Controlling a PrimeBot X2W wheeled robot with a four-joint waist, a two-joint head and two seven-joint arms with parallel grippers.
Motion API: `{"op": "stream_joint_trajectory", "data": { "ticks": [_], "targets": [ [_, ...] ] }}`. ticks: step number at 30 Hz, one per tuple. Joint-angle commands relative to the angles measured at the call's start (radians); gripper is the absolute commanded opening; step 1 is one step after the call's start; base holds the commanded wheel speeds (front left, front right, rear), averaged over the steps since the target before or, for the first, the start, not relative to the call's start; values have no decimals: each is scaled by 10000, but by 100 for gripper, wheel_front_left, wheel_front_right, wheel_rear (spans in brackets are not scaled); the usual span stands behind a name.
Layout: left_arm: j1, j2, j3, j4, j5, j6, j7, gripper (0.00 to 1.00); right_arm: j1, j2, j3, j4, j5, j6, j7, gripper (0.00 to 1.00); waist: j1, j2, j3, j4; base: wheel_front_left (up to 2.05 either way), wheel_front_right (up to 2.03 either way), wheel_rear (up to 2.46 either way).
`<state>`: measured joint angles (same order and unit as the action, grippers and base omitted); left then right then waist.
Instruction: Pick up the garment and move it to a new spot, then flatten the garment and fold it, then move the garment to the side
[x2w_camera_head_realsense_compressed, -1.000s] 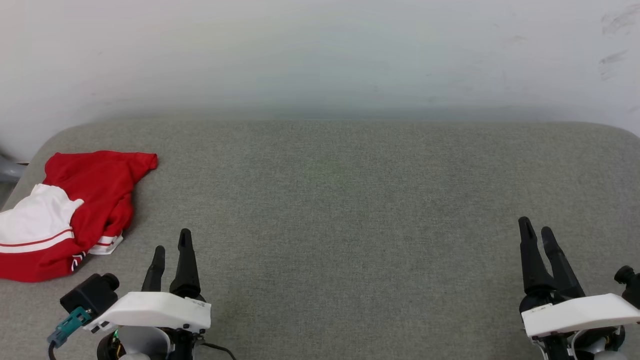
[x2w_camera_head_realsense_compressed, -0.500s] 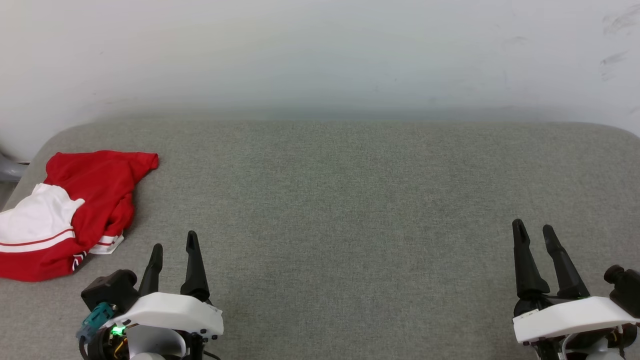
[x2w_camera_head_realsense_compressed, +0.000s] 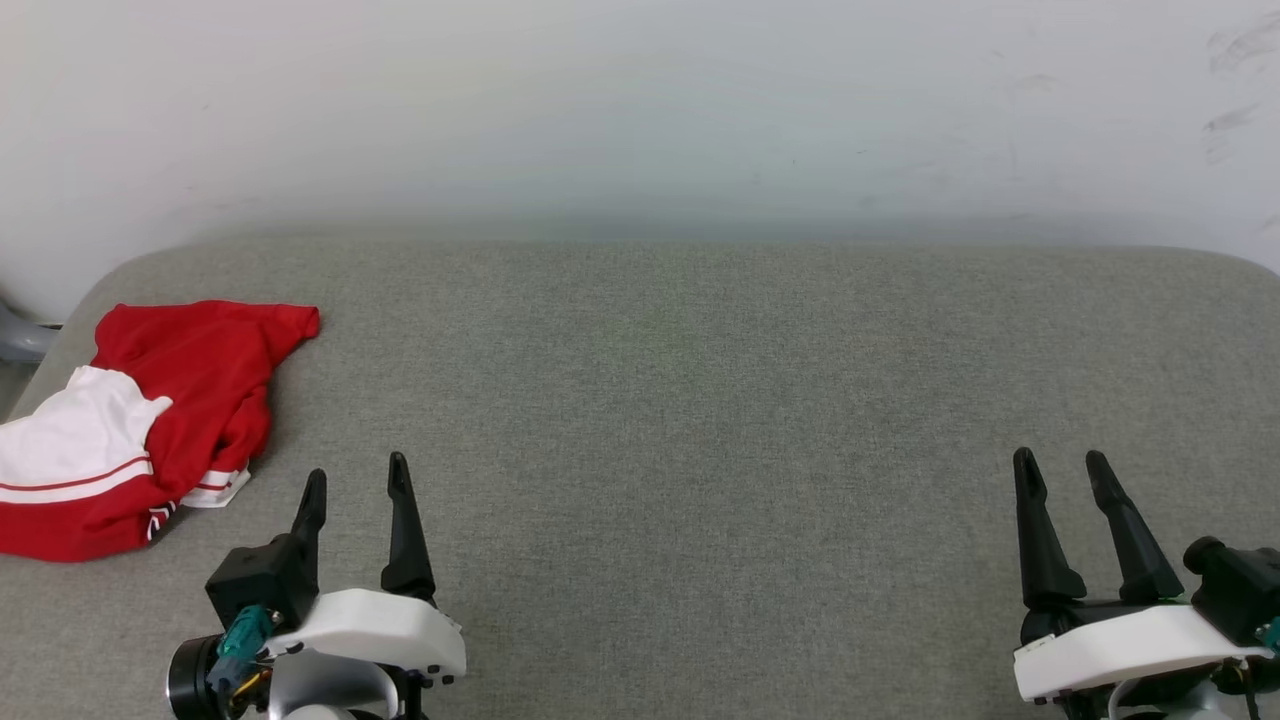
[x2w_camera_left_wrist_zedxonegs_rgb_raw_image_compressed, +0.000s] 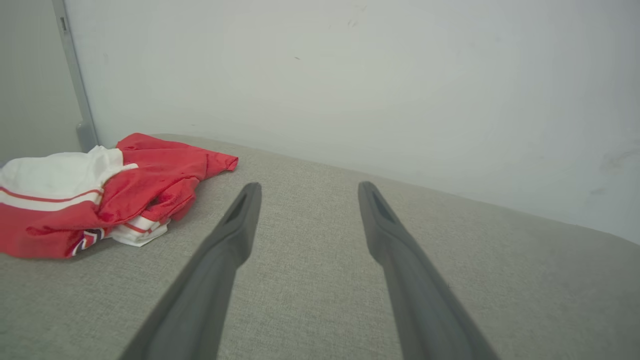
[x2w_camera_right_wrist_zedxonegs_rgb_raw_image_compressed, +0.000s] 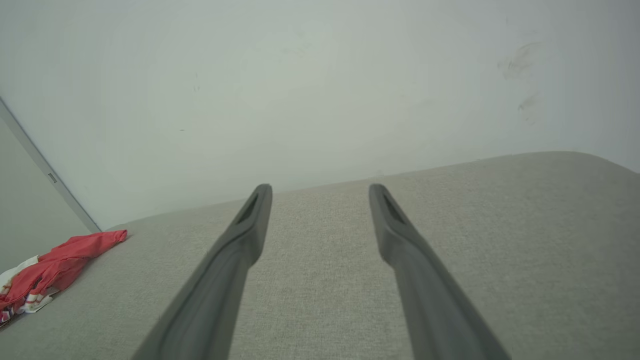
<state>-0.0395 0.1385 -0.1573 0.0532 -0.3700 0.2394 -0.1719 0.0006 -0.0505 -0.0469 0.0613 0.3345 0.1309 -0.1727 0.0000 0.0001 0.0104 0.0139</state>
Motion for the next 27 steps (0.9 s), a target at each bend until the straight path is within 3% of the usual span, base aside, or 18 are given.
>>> {"op": "stream_joint_trajectory", "data": {
  "ticks": [1,15,27],
  "targets": [
    [26,72,-85,-138,270,103,-103,100,5,0,16,-156,-269,-2,-85,100,0,-1,3,4,0,0,0],
    [103,94,-374,-117,1279,260,-414,100,130,3,46,-214,-1517,-2,-401,100,0,-1,-17,46,0,0,0],
    [262,-144,-222,68,1974,-104,-655,100,221,5,60,-266,-2271,-3,-648,100,0,-1,-66,88,0,0,0]
  ]
}}
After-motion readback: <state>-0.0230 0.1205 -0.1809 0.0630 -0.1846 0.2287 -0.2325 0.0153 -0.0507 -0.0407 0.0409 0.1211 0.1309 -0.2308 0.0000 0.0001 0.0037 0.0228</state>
